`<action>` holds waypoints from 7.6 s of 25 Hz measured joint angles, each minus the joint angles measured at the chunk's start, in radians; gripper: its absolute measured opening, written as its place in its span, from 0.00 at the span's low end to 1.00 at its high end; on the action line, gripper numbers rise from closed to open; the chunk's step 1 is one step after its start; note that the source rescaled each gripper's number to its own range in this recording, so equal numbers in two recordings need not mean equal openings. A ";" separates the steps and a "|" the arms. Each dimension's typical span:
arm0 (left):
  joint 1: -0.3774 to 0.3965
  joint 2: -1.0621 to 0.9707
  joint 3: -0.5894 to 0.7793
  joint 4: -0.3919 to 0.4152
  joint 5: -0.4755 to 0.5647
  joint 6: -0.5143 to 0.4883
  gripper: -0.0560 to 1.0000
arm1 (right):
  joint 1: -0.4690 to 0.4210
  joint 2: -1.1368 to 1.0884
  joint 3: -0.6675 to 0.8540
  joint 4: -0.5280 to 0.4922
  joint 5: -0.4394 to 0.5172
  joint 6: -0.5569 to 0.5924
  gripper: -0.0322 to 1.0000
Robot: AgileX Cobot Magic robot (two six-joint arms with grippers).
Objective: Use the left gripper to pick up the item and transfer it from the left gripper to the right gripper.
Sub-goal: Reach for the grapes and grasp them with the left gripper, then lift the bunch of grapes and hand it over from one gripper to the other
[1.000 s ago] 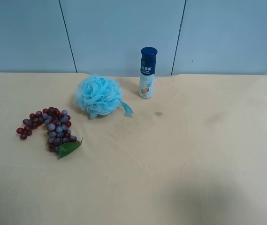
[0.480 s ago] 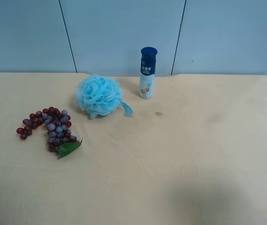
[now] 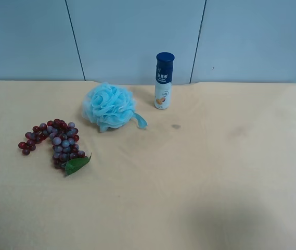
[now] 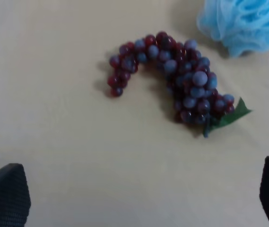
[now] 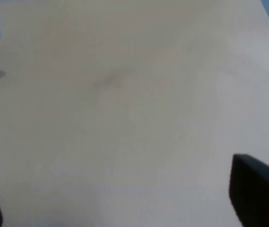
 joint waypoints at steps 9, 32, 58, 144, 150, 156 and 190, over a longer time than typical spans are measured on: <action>0.000 0.518 -0.090 -0.112 -0.138 0.000 1.00 | 0.000 0.000 0.000 0.000 0.000 0.000 0.96; -0.391 1.181 -0.201 0.087 -0.427 -0.559 1.00 | 0.000 0.000 0.000 0.000 0.000 0.000 0.96; -0.427 1.615 -0.340 0.094 -0.588 -0.615 0.78 | 0.000 0.000 0.000 0.000 0.000 -0.001 0.96; -0.845 1.151 -0.657 -0.155 -0.015 0.271 0.05 | 0.305 0.728 -0.098 0.564 -0.404 -0.690 0.96; -0.845 1.151 -0.657 -0.154 -0.029 0.386 0.05 | 0.427 0.925 -0.098 0.788 -0.511 -0.976 0.96; -0.845 1.164 -0.658 -0.154 -0.041 0.443 0.05 | 0.559 1.088 -0.150 0.915 -0.604 -1.177 0.96; -0.845 1.169 -0.658 -0.139 -0.058 0.529 0.05 | 0.686 1.558 -0.322 1.156 -0.713 -1.495 0.05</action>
